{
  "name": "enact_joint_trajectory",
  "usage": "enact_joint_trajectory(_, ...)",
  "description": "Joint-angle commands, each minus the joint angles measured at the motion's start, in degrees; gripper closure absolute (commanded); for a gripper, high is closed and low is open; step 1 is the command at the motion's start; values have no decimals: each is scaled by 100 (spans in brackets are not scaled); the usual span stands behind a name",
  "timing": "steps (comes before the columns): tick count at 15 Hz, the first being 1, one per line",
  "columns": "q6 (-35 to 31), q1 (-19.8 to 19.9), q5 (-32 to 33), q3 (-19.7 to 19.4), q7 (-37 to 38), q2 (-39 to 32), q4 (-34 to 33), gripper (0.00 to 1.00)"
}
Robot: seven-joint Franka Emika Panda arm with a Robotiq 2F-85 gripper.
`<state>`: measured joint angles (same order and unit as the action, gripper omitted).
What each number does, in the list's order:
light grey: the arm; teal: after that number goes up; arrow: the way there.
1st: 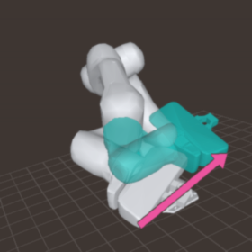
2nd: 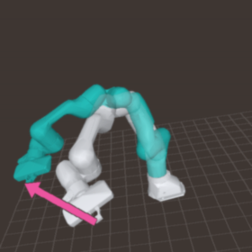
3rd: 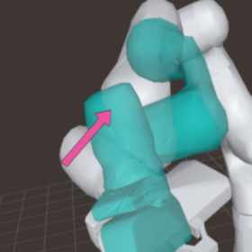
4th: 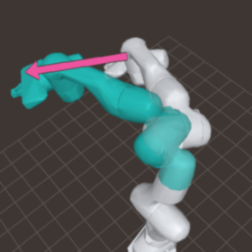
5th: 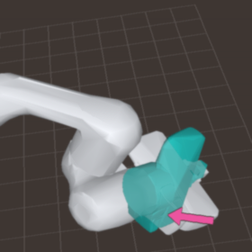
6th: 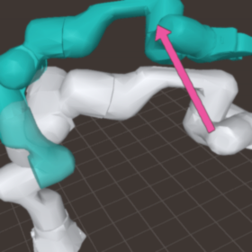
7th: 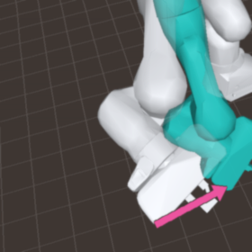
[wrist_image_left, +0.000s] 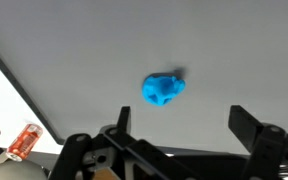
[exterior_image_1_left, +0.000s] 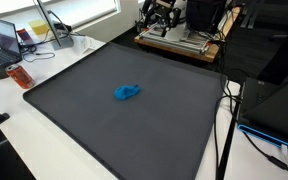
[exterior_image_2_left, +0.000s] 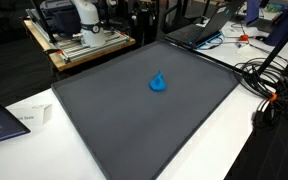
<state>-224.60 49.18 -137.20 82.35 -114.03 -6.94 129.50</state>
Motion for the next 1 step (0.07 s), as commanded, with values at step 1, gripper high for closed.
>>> enact_joint_trajectory(1,-26,-8,16,-1,-24,-85,-44,0)
